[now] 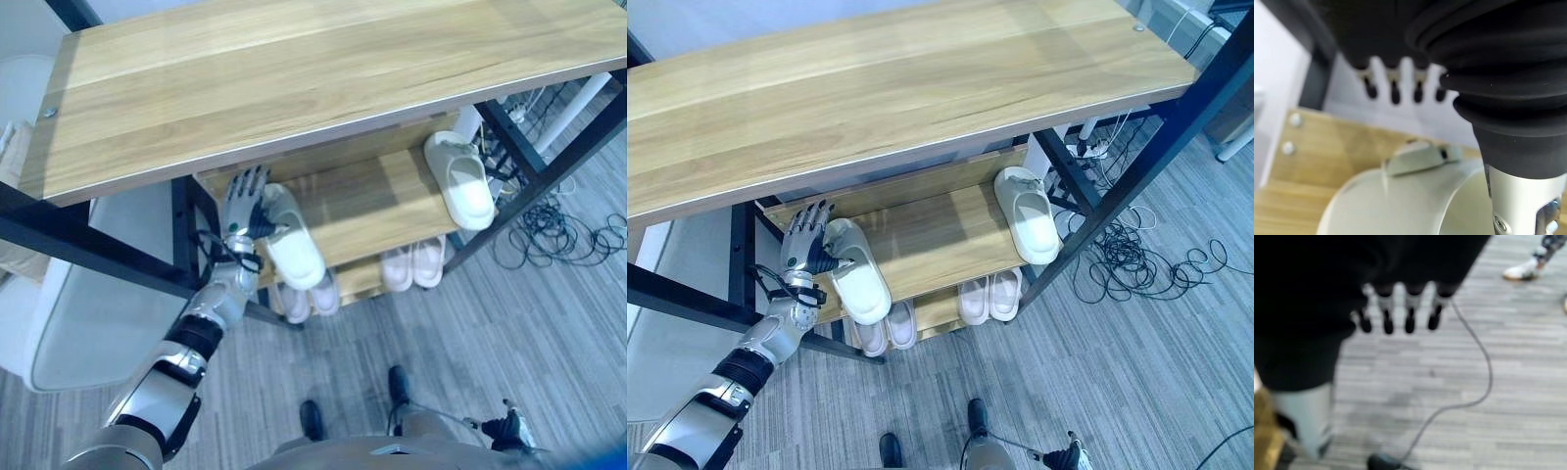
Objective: Arrange the slippers neatly on the shoe rack.
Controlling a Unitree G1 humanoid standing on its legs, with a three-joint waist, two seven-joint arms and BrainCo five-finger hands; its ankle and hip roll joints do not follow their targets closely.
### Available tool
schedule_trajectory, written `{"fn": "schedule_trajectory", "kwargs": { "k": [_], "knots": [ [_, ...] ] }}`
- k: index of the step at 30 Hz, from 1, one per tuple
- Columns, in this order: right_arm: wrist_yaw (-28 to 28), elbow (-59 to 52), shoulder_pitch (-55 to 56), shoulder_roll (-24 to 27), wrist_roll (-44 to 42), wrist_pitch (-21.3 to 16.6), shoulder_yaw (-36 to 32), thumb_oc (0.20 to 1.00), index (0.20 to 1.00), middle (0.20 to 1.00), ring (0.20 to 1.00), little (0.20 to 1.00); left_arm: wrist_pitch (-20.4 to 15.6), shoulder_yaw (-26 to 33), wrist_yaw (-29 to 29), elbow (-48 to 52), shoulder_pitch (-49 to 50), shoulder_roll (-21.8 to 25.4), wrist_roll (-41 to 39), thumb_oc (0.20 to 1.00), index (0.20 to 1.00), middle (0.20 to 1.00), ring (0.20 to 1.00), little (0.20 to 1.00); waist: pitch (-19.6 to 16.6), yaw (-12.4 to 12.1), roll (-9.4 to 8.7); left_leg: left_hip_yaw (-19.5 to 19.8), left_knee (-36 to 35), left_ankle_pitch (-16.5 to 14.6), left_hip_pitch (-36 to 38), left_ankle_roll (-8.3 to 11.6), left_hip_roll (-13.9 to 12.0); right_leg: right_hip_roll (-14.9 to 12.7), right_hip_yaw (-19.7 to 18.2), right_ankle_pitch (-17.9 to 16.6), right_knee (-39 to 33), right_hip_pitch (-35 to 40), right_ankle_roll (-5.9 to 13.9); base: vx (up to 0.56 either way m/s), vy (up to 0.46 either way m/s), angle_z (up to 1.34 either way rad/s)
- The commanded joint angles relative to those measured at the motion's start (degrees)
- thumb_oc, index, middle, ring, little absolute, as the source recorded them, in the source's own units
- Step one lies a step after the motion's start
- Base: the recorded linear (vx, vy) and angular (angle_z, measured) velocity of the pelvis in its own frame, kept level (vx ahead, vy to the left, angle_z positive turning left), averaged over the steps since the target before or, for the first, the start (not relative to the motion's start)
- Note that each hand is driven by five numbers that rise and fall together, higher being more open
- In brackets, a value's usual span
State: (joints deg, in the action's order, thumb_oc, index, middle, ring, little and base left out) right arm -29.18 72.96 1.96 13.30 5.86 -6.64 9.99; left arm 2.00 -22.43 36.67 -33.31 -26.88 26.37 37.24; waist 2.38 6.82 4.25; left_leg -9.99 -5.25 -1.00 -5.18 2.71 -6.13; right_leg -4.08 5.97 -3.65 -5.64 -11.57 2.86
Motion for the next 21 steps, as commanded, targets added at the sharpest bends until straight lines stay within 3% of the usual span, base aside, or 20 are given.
{"fn": "schedule_trajectory", "kwargs": {
  "k": [1, 2, 12, 21],
  "knots": [
    [-0.5, 0.6, -0.8, -0.5, -0.9, -0.2, 0.5, 1.000, 1.000, 1.000, 1.000, 1.000, 0.1, 2.1, 2.0, -2.9, -6.4, 3.1, 0.7, 1.000, 1.000, 1.000, 1.000, 1.000, 1.1, 0.0, -0.17, 2.5, 0.2, 4.6, -3.2, 2.78, -0.7, -2.1, 0.6, -0.1, 0.7, 1.7, 5.97, 0.00, 0.000, 0.00],
    [-0.5, 0.6, -0.8, -0.5, -0.8, -0.2, 0.5, 1.000, 1.000, 1.000, 1.000, 1.000, 0.0, 1.6, 1.5, -3.4, -6.4, 2.9, 1.2, 0.200, 0.200, 0.200, 0.200, 0.200, 1.1, 0.1, -0.22, 2.5, 0.2, 4.6, -3.3, 2.76, -0.6, -2.1, 0.6, -0.2, 0.8, 1.6, 5.94, 0.00, 0.000, 0.00],
    [-0.1, 0.4, -1.0, -0.3, -1.0, 0.5, 0.5, 1.000, 1.000, 1.000, 1.000, 1.000, -3.6, 0.9, -0.9, -2.9, -5.8, -0.3, -5.1, 0.200, 0.200, 0.200, 0.200, 0.200, 0.8, 0.3, -0.24, 2.3, 0.2, 4.7, -3.3, 2.77, -0.8, -1.9, 0.5, 0.0, 0.8, 1.5, 5.78, 0.00, 0.000, 0.00],
    [-0.6, 1.2, -4.1, 1.0, 0.8, 1.7, 2.4, 1.000, 1.000, 1.000, 1.000, 1.000, -4.0, -2.6, 0.4, -4.3, -12.0, -3.1, -7.1, 0.200, 0.200, 0.200, 0.200, 0.200, 1.4, 0.7, 0.53, 1.4, 0.2, 5.3, -4.1, 3.06, -1.4, -1.6, -0.7, 0.0, 0.9, 0.1, 5.53, 0.00, -0.040, -0.02]
  ]
}}
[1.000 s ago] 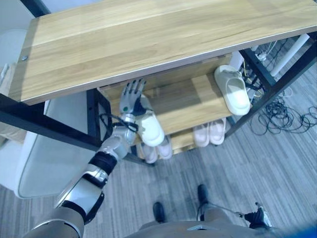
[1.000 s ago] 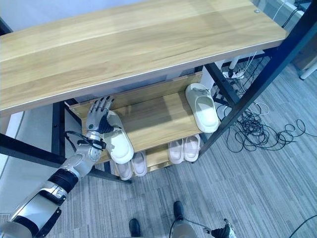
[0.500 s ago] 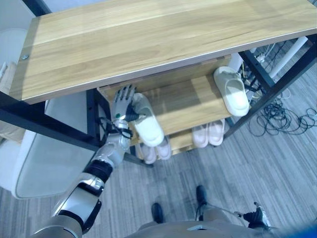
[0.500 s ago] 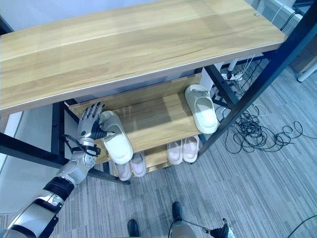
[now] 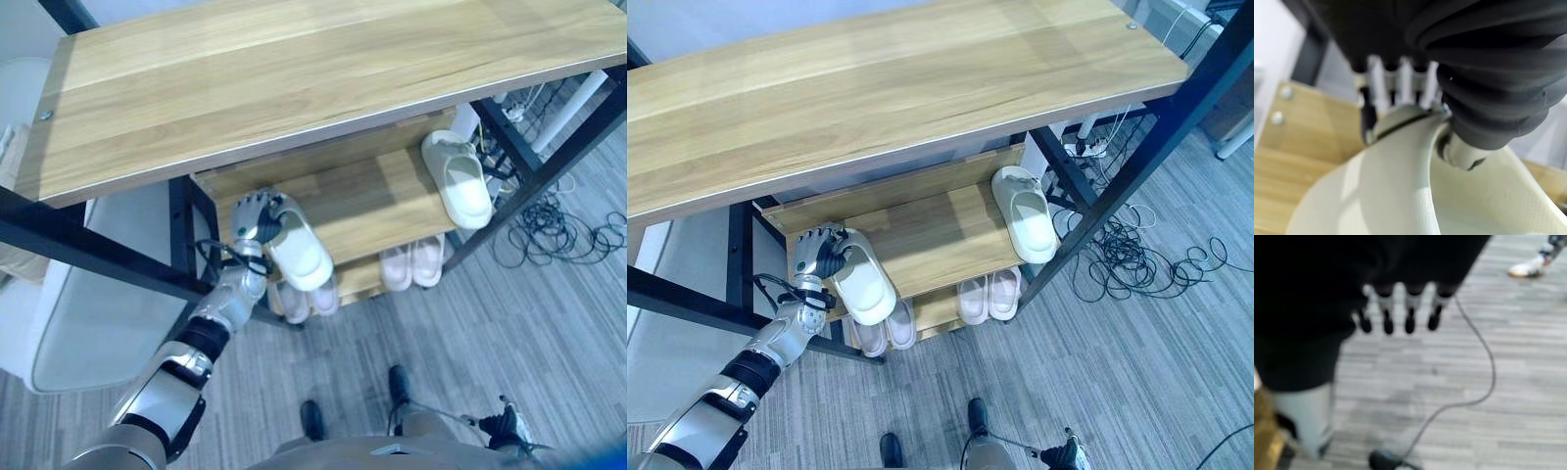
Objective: Arrange the slippers neatly on the shoe rack.
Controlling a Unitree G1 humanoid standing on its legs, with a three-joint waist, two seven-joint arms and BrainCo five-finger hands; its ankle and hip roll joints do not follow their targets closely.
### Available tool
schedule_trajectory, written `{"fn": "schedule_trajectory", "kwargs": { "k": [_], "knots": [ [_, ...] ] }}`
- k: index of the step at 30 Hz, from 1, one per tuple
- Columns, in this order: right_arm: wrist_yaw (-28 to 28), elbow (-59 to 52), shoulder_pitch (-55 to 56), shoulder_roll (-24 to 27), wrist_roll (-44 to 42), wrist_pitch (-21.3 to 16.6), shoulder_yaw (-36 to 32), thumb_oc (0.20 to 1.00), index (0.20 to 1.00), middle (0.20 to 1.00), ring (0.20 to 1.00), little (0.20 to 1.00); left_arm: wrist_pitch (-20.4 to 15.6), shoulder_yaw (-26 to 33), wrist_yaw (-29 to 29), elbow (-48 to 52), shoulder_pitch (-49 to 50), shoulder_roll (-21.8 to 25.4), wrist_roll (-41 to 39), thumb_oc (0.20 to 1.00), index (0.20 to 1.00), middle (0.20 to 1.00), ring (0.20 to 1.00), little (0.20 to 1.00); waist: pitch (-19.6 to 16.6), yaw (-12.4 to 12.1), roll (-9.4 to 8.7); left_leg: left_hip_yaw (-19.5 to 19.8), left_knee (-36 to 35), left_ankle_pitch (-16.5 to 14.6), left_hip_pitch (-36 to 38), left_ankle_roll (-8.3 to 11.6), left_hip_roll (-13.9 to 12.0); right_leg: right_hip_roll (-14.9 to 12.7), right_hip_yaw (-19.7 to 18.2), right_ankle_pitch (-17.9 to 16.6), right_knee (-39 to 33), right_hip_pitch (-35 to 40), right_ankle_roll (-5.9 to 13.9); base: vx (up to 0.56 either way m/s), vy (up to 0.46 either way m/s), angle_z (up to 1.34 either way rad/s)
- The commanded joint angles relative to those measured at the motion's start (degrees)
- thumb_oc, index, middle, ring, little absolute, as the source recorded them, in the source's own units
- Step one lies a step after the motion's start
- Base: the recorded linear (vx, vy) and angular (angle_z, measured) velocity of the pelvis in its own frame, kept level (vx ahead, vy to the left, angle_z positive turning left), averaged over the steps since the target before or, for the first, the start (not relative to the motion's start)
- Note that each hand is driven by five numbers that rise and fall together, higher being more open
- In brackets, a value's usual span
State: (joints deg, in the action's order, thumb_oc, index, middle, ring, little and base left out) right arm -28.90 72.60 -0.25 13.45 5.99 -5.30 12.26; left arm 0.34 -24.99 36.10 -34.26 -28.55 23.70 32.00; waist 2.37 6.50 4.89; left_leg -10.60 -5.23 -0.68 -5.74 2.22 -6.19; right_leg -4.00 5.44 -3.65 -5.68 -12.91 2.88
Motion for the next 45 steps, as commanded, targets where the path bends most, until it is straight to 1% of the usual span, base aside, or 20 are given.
{"fn": "schedule_trajectory", "kwargs": {
  "k": [1, 8, 12, 14, 17, 18, 20, 34, 44, 45],
  "knots": [
    [-1.2, 1.9, -2.1, 1.1, 0.6, 0.5, 0.1, 1.000, 1.000, 1.000, 1.000, 1.000, -2.5, -0.4, 1.1, -3.5, -11.2, -0.7, -1.9, 0.200, 0.200, 0.200, 0.200, 0.200, 1.6, 1.1, 0.11, 1.9, 0.2, 5.1, -3.7, 3.57, -1.4, -1.6, -0.4, -0.1, 1.0, 1.3, 5.51, 0.00, -0.033, 0.01],
    [-2.1, 2.7, -2.3, 2.1, 0.3, 0.4, -0.3, 1.000, 1.000, 1.000, 1.000, 1.000, -3.2, -2.3, 1.6, -2.3, -14.2, -1.0, -1.8, 0.200, 0.200, 0.200, 0.200, 0.200, 2.1, 1.9, 1.27, 0.6, 0.2, 5.4, -4.0, 3.86, -1.8, -1.2, -1.7, -0.3, 0.9, 0.0, 5.42, 0.02, -0.026, -0.14],
    [-2.4, 2.9, -2.6, 2.2, 0.1, 0.2, -0.3, 1.000, 1.000, 1.000, 1.000, 1.000, -3.4, -3.2, 1.6, -1.2, -15.0, -2.1, -1.3, 0.200, 0.200, 0.200, 0.200, 0.200, 2.6, 2.4, 2.00, 0.0, 0.2, 5.6, -4.0, 4.06, -2.2, -0.9, -2.4, -0.3, 1.1, -0.4, 5.28, 0.03, -0.041, -0.11],
    [-2.5, 2.8, -3.1, 2.4, 0.1, 0.1, 0.2, 1.000, 1.000, 1.000, 1.000, 1.000, -2.9, -4.1, 1.6, -3.2, -16.8, -3.7, -1.6, 0.200, 0.200, 0.200, 0.200, 0.200, 3.0, 2.9, 2.50, -0.5, 0.2, 5.8, -4.1, 4.23, -2.5, -0.7, -2.8, -0.2, 1.2, -1.0, 5.08, 0.03, -0.048, -0.11],
    [-2.6, 2.6, -3.3, 2.5, 0.3, 0.1, 0.5, 1.000, 1.000, 1.000, 1.000, 1.000, -2.7, -4.6, 1.7, -4.2, -17.7, -4.0, -1.6, 0.200, 0.200, 0.200, 0.200, 0.200, 3.2, 3.0, 2.60, -0.6, 0.2, 5.9, -4.2, 4.27, -2.5, -0.6, -3.0, -0.2, 1.2, -1.1, 5.07, 0.02, -0.019, -0.05],
    [-2.9, 2.9, -3.3, 2.8, -0.4, -0.2, 0.3, 1.000, 1.000, 1.000, 1.000, 1.000, -1.5, -6.1, 1.7, -6.9, -19.8, -4.5, -0.6, 0.200, 0.200, 0.200, 0.200, 0.200, 3.6, 3.5, 2.89, -0.8, 0.2, 5.7, -4.1, 4.39, -2.7, -0.5, -3.1, 0.1, 1.3, -1.2, 5.10, 0.02, -0.056, -0.07],
    [-3.0, 3.0, -3.8, 3.0, -0.6, -0.5, 0.6, 1.000, 1.000, 1.000, 1.000, 1.000, -0.6, -7.1, 2.2, -10.4, -22.8, -6.1, -0.1, 0.200, 0.200, 0.200, 0.200, 0.200, 3.7, 3.9, 3.09, -1.2, 0.2, 6.0, -4.5, 4.52, -2.9, -0.4, -3.3, -0.2, 1.5, -2.2, 5.00, 0.02, -0.061, -0.03],
    [-4.2, 2.9, -6.6, 3.8, -0.5, -1.0, 2.7, 1.000, 1.000, 1.000, 1.000, 1.000, 0.8, -9.1, 4.1, -19.6, -32.1, -10.8, -2.4, 0.200, 0.200, 0.200, 0.200, 0.200, 5.5, 5.4, 4.05, -2.6, 0.2, 6.6, -5.4, 4.90, -3.5, -0.1, -4.6, -0.1, 3.2, -5.4, 4.79, 0.01, -0.023, -0.11],
    [-4.7, 3.8, -6.4, 3.4, -1.1, -1.7, 2.9, 1.000, 1.000, 1.000, 1.000, 1.000, 1.0, -10.0, 4.2, -24.8, -34.4, -13.5, -3.6, 0.200, 0.200, 0.200, 0.200, 0.200, 5.6, 6.1, 4.10, -3.0, 0.2, 6.6, -5.9, 5.13, -4.1, 0.1, -4.8, 0.0, 3.6, -6.6, 4.70, 0.00, 0.000, 0.00],
    [-4.8, 4.0, -6.8, 3.4, -1.3, -1.9, 2.8, 1.000, 1.000, 1.000, 1.000, 1.000, 1.0, -9.8, 4.1, -26.0, -34.9, -14.3, -4.2, 0.200, 0.200, 0.200, 0.200, 0.200, 5.6, 6.1, 4.10, -2.9, 0.2, 6.3, -5.8, 5.17, -4.1, 0.1, -4.8, 0.1, 3.7, -6.7, 4.75, 0.00, 0.000, 0.00]
  ]
}}
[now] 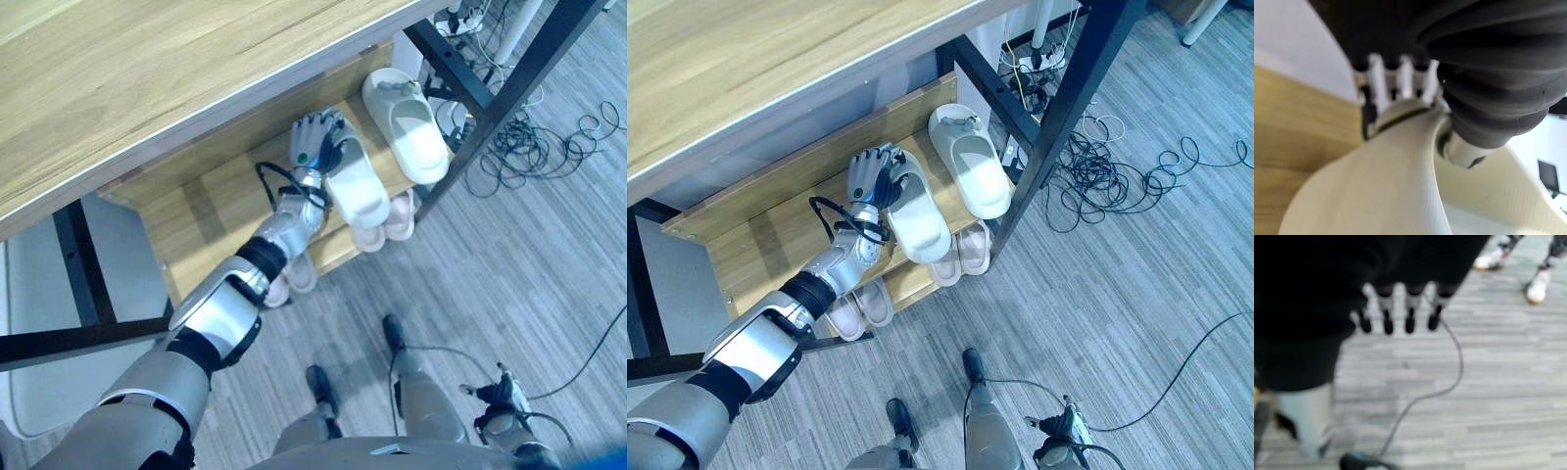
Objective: Arrange the slippers neatly on the shoe rack.
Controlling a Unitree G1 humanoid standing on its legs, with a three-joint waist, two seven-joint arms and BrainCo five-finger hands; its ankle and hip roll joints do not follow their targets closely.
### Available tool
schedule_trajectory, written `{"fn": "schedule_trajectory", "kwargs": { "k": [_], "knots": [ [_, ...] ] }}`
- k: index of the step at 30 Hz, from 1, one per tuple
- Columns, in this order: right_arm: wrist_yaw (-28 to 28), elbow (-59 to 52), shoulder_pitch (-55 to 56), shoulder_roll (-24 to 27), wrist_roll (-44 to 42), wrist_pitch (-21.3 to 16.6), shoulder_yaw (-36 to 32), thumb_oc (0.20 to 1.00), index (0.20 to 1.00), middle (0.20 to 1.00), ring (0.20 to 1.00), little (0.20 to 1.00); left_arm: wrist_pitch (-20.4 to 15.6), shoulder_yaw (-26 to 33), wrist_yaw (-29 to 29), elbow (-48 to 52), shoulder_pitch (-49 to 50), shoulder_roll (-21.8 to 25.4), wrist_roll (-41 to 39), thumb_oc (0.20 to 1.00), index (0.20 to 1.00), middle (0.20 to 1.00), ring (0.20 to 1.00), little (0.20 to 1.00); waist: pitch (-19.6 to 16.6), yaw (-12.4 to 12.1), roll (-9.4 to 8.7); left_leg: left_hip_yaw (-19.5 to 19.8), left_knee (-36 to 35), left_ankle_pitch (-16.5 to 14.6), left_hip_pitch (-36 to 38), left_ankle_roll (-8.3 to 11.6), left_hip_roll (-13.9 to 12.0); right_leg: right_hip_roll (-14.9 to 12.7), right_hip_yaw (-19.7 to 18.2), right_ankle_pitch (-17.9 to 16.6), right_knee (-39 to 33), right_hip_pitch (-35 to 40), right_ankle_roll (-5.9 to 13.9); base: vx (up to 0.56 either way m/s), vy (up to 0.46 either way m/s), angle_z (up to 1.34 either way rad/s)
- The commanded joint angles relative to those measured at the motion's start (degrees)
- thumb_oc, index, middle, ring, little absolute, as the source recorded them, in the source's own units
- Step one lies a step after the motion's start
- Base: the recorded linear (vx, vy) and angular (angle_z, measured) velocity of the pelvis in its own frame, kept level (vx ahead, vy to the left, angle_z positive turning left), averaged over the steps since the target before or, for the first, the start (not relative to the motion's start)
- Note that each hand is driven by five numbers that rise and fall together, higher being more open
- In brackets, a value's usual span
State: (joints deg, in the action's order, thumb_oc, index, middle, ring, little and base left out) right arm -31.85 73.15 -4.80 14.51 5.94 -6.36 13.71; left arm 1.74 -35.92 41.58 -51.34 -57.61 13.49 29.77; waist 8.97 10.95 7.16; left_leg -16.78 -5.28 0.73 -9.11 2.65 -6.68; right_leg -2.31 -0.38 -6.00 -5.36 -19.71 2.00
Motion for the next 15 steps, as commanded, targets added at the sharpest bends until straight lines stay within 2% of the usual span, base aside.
{"fn": "schedule_trajectory", "kwargs": {
  "k": [1, 15],
  "knots": [
    [-2.0, 3.4, -2.5, 2.2, -1.3, -0.8, 1.4, 1.000, 1.000, 1.000, 1.000, 1.000, -0.6, 1.1, -1.3, -8.6, -6.0, -4.3, -2.1, 0.200, 0.200, 0.200, 0.200, 0.200, -1.0, 1.7, 1.85, 3.3, 0.3, 4.9, -2.4, 4.76, -3.6, -1.5, 1.1, 2.5, 3.4, 0.1, 5.62, 0.00, 0.000, 0.00],
    [-2.2, 3.5, -2.8, 1.7, -2.8, -1.6, 2.0, 1.000, 1.000, 1.000, 1.000, 1.000, 0.4, 0.6, -0.4, -12.6, -10.0, -6.4, -3.4, 0.200, 0.200, 0.200, 0.200, 0.200, -1.3, 2.5, 1.76, 2.6, 0.3, 5.0, -3.4, 4.97, -4.2, -1.2, 0.6, 2.4, 4.1, -1.8, 5.47, 0.00, -0.001, 0.00]
  ]
}}
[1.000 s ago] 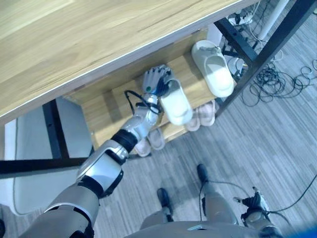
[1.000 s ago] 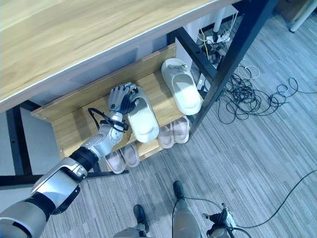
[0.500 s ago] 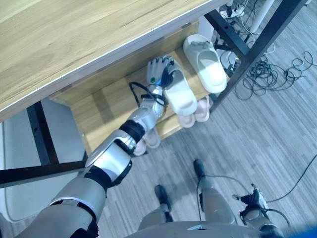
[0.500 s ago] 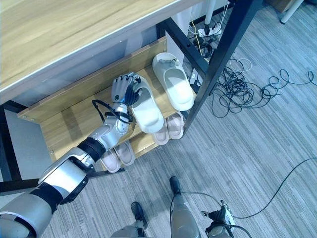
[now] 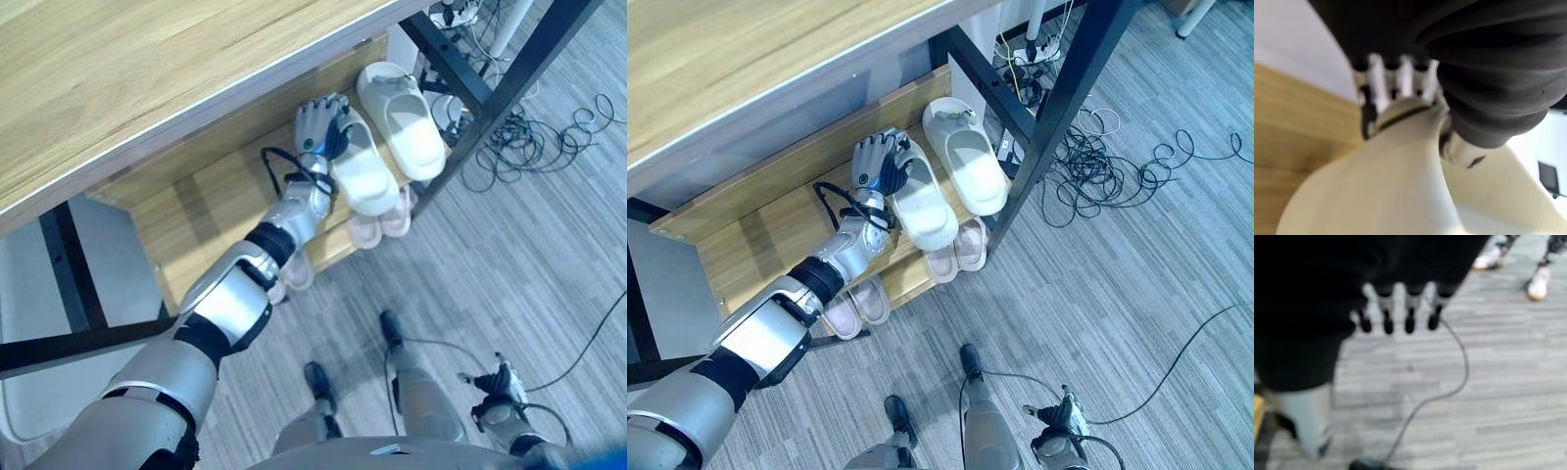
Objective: Arrange the slippers neatly on the shoe rack.
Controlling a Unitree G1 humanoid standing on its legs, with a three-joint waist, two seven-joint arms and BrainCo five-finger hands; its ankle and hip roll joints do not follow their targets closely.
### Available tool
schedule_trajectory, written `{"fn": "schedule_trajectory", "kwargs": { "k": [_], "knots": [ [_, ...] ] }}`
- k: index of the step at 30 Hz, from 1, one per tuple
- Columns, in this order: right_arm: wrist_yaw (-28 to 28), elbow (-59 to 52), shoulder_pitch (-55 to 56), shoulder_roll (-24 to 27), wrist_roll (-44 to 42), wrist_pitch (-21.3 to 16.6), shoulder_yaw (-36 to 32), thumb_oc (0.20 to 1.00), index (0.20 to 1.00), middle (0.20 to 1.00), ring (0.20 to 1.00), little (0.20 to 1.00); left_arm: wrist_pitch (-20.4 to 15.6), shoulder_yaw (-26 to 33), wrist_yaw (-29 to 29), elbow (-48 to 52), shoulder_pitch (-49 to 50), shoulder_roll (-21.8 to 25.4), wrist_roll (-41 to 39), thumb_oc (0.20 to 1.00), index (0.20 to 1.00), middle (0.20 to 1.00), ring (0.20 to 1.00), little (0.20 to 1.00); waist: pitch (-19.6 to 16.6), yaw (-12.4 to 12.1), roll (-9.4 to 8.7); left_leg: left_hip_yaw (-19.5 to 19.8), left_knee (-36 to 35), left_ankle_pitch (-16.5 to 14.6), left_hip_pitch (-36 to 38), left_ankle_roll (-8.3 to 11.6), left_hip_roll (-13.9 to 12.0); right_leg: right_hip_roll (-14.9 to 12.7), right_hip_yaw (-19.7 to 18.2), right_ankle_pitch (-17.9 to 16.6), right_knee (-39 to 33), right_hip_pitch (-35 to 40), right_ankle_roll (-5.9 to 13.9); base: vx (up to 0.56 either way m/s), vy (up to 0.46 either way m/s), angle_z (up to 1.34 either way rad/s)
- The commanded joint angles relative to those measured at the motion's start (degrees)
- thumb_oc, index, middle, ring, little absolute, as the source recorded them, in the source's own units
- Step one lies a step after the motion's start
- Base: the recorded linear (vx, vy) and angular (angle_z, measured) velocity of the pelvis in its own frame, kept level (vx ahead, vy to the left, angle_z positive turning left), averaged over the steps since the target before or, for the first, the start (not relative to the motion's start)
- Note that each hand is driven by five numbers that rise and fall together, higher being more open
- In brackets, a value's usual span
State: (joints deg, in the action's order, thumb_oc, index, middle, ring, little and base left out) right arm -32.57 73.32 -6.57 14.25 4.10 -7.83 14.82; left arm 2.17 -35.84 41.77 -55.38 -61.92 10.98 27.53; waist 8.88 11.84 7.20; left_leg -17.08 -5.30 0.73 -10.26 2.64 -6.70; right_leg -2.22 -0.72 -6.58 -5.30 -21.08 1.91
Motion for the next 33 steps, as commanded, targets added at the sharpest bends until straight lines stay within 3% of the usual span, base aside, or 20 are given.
{"fn": "schedule_trajectory", "kwargs": {
  "k": [1, 5, 7, 8, 10, 11, 15, 24, 33],
  "knots": [
    [-1.5, 3.5, -1.1, 2.0, -1.0, -0.1, 0.9, 1.000, 1.000, 1.000, 1.000, 1.000, 0.0, 0.6, -0.6, -8.8, -5.8, -3.9, -1.3, 0.200, 0.200, 0.200, 0.200, 0.200, -1.1, 1.6, 1.71, 2.8, 0.3, 4.9, -2.3, 4.96, -4.2, -1.3, 0.9, 2.9, 4.1, -0.5, 5.56, 0.00, 0.000, 0.00],
    [-1.5, 3.8, -1.5, 2.1, -1.1, -0.1, 1.0, 1.000, 1.000, 1.000, 1.000, 1.000, 0.2, 0.5, -0.6, -9.0, -5.6, -3.8, -1.1, 0.200, 0.200, 0.200, 0.200, 0.200, -1.0, 1.5, 1.68, 2.8, 0.3, 5.0, -2.4, 5.00, -4.3, -1.2, 0.9, 3.0, 4.3, -0.8, 5.57, 0.00, 0.000, 0.00],
    [-1.2, 4.3, -1.4, 1.7, -1.6, -0.1, 0.8, 1.000, 1.000, 1.000, 1.000, 1.000, 0.4, 0.4, -1.0, -10.1, -5.2, -3.1, -1.3, 0.404, 0.404, 0.404, 0.404, 0.404, -1.1, 1.5, 1.61, 2.6, 0.3, 5.1, -2.4, 5.05, -4.5, -1.1, 0.8, 2.9, 4.3, -0.8, 5.59, 0.00, 0.000, 0.00],
    [-1.2, 4.3, -1.4, 1.7, -1.6, -0.1, 0.8, 1.000, 1.000, 1.000, 1.000, 1.000, 0.4, 0.4, -1.0, -10.1, -5.2, -3.1, -1.3, 0.438, 0.438, 0.438, 0.438, 0.438, -1.1, 1.5, 1.60, 2.6, 0.3, 5.1, -2.4, 5.05, -4.5, -1.1, 0.8, 2.9, 4.3, -0.8, 5.58, 0.00, 0.000, 0.00],
    [-1.2, 4.5, -1.5, 1.5, -1.9, -0.3, 1.0, 1.000, 1.000, 1.000, 1.000, 1.000, 0.4, 0.9, -1.3, -11.3, -5.8, -2.6, -2.5, 0.633, 0.633, 0.633, 0.633, 0.633, -1.0, 1.5, 1.61, 2.6, 0.3, 5.1, -2.6, 5.11, -4.6, -1.0, 0.8, 2.9, 4.3, -1.0, 5.54, 0.00, -0.006, -0.02],
    [-1.3, 4.5, -1.5, 1.5, -1.8, -0.3, 1.0, 1.000, 1.000, 1.000, 1.000, 1.000, 0.4, 1.2, -1.2, -11.7, -6.0, -2.6, -2.8, 1.000, 1.000, 1.000, 1.000, 1.000, -1.0, 1.6, 1.65, 2.6, 0.3, 5.0, -2.6, 5.12, -4.7, -1.0, 0.9, 2.9, 4.3, -1.1, 5.54, 0.00, -0.022, -0.11],
    [-0.8, 4.4, -1.6, 1.2, -2.0, -0.2, 1.2, 1.000, 1.000, 1.000, 1.000, 1.000, -0.5, 2.8, -0.8, -12.3, -6.4, -1.3, -5.3, 1.000, 1.000, 1.000, 1.000, 1.000, -1.3, 2.0, 1.60, 2.2, 0.3, 5.2, -2.4, 5.30, -4.7, -0.8, 0.7, 2.8, 4.2, -1.3, 5.45, 0.01, -0.018, -0.11],
    [-0.4, 4.2, -0.6, 0.8, -2.2, 0.5, 1.0, 1.000, 1.000, 1.000, 1.000, 1.000, -3.3, 6.3, 0.1, -9.4, -5.7, -3.7, -13.8, 1.000, 1.000, 1.000, 1.000, 1.000, -2.4, 2.4, 1.77, 1.6, 0.3, 4.8, -1.8, 5.18, -4.5, -0.9, 0.6, 2.9, 4.1, -1.0, 5.36, 0.01, -0.002, -0.03],
    [0.2, 3.7, -0.1, 1.7, -2.1, 1.1, 0.7, 1.000, 1.000, 1.000, 1.000, 1.000, -4.0, 8.1, 1.7, -2.9, -5.4, -1.6, -15.8, 1.000, 1.000, 1.000, 1.000, 1.000, -3.2, 1.9, 2.18, 2.1, 0.3, 4.0, -1.6, 4.90, -4.0, -1.3, 1.1, 3.0, 3.9, -0.4, 5.44, 0.00, 0.000, 0.00]
  ]
}}
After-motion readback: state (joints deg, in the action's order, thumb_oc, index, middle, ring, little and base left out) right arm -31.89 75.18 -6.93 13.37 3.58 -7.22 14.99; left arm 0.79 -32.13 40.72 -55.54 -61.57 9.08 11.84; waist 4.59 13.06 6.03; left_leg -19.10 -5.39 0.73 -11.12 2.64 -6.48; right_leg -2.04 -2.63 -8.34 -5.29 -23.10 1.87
